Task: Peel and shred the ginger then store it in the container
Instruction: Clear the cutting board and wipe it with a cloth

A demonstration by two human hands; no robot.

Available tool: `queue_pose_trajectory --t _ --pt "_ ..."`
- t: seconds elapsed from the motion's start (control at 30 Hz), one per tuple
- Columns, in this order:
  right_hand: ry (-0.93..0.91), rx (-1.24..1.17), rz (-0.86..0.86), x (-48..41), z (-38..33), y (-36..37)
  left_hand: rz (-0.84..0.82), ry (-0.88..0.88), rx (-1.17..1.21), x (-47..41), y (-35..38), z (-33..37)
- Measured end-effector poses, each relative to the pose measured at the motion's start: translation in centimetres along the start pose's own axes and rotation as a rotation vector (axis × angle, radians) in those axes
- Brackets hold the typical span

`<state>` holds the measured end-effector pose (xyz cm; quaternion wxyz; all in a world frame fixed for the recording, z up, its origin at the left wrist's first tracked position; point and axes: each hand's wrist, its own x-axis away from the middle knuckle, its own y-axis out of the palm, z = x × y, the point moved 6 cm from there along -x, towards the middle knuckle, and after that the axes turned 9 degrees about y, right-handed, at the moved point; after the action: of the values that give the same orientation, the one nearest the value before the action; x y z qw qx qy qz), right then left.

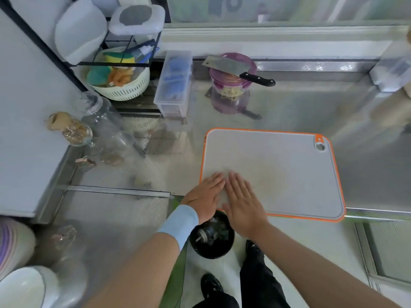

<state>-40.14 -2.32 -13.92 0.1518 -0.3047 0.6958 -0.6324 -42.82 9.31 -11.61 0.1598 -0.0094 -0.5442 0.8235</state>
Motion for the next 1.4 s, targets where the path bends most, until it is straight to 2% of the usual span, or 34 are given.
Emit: queue_pose_trajectory --t 0.1,0.27,0.33,0.4,0.47,0.5,0.53,0.63,0.67,0.73,0.8,0.9,1.0,1.07,1.17,1.27,1.4 --pt "-0.120 0.029 0.002 2.8 -2.7 0.9 0.193 -0.083 0.207 4.2 -0.8 -0.4" --pt "-0.433 0.106 -0.059 6.2 -3.8 1.0 0.334 -0.195 0.241 6.8 -2.4 -1.5" --pt "-0.324 0.060 -0.011 4.7 -2.4 -0.3 0.359 -0.284 0.253 6.3 -2.8 -2.0" --pt "-0.015 0.045 0.086 2.1 0.8 -2.0 0.307 -0.355 0.258 5.7 -2.6 -2.4" --pt "0.206 0.004 -0.034 0.7 3.0 -1.8 0.187 -0.375 0.280 5.3 -1.7 -2.5" --pt "0.200 -0.004 -0.109 0.6 2.8 -1.4 0.139 -0.376 0.283 5.3 -1.3 -2.5" --pt "0.119 0.002 -0.130 0.7 1.8 -1.0 0.114 -0.377 0.284 5.3 -1.0 -2.7" --pt "-0.297 0.005 -0.140 3.6 -3.3 0.3 0.105 -0.374 0.324 5.7 -0.9 -2.8" --pt "-0.384 -0.028 -0.167 4.6 -4.3 0.4 0.095 -0.347 0.324 5.8 -1.1 -2.6" --pt "-0.439 -0.159 -0.156 5.0 -4.7 -0.7 0.098 -0.302 0.283 5.9 -1.7 -2.3" --pt "-0.408 -0.255 0.015 3.5 -3.8 -3.1 0.148 -0.306 0.209 6.1 -2.6 -2.4" --pt "-0.154 -0.218 0.151 -1.8 -1.3 -6.1 0.243 -0.319 0.217 5.5 -4.0 -3.2" --pt "0.072 -0.064 0.028 -8.0 0.8 -6.7 0.329 -0.397 0.267 4.2 -6.0 -4.2" --pt "0.129 -0.012 -0.063 -11.5 1.6 -6.4 0.386 -0.428 0.281 3.5 -7.0 -4.8" --pt "0.109 0.016 -0.208 -15.4 1.1 -5.2 0.426 -0.426 0.271 3.4 -7.9 -6.0" --pt "0.061 0.065 -0.248 -15.8 -0.1 -3.7 0.438 -0.415 0.265 3.3 -7.9 -6.9" --pt "-0.260 0.066 -0.163 -9.7 -2.2 -1.7 0.363 -0.416 0.249 2.2 -7.0 -7.4"
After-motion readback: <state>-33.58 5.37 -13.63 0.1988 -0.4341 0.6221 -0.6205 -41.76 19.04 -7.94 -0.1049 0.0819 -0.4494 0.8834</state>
